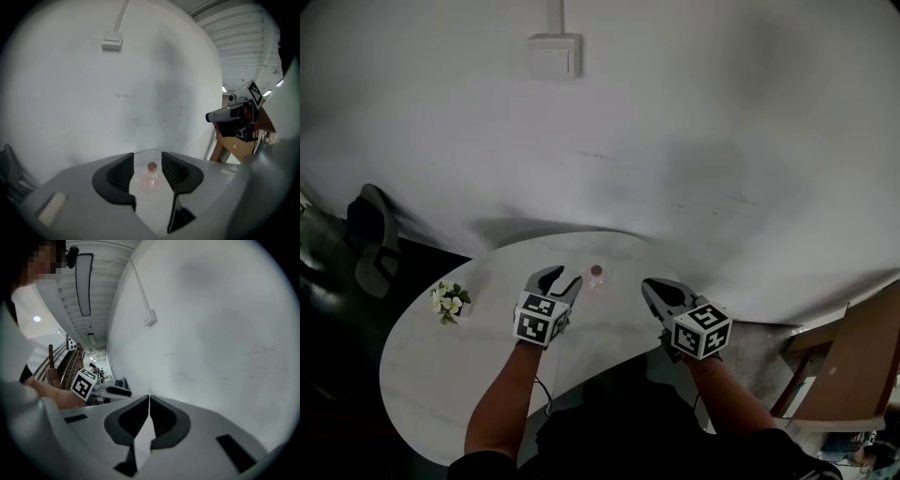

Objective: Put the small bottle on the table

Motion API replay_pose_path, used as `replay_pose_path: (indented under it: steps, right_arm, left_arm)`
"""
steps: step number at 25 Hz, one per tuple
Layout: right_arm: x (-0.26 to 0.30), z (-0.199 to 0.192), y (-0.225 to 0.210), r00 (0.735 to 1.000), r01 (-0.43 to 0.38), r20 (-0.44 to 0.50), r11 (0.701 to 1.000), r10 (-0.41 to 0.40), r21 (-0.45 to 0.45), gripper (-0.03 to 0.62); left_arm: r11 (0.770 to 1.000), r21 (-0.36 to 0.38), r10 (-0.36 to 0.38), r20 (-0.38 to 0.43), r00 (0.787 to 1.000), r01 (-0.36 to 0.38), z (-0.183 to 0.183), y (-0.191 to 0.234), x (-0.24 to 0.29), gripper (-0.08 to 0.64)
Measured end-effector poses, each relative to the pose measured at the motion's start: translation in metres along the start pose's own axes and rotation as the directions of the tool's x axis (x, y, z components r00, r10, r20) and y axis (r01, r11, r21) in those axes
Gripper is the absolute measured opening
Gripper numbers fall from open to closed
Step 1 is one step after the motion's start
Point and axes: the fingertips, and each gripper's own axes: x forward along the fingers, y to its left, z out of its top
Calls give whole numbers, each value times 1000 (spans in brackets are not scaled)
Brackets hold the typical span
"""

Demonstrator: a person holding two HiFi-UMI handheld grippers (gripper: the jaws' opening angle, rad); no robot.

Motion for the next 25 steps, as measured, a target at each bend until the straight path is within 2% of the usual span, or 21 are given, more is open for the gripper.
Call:
replay_pose_path:
  steps: [3, 7, 10, 14, 18, 22, 25]
  right_arm:
    - [-8, 11, 10, 999, 10, 37, 1000, -10, -14, 12]
    - [-15, 16, 25, 999, -17, 50, 999, 19, -36, 12]
    - [-16, 23, 26, 997, -33, 64, 998, 37, -56, 11]
    - [-24, 43, 24, 991, -64, 113, 994, 74, -88, 11]
    - [-37, 63, 13, 983, -85, 151, 988, 104, -132, 11]
    - [-45, 72, -5, 976, -43, 206, 990, 69, -131, 11]
    - [-50, 73, -11, 972, 11, 234, 987, 27, -160, 11]
  left_arm:
    - [1000, -19, 6, 51, 999, -5, 10, -2, -24, 189]
    - [998, -49, 33, 120, 992, -27, 23, -4, -55, 174]
    - [995, -77, 72, 184, 980, -58, 39, 0, -72, 140]
    - [990, -116, 110, 225, 968, -86, 57, 2, -86, 140]
    - [979, -143, 180, 275, 944, -145, 78, 2, -95, 126]
    - [975, -119, 213, 281, 936, -187, 88, -3, -96, 87]
    - [971, -131, 230, 283, 931, -200, 90, -1, -95, 58]
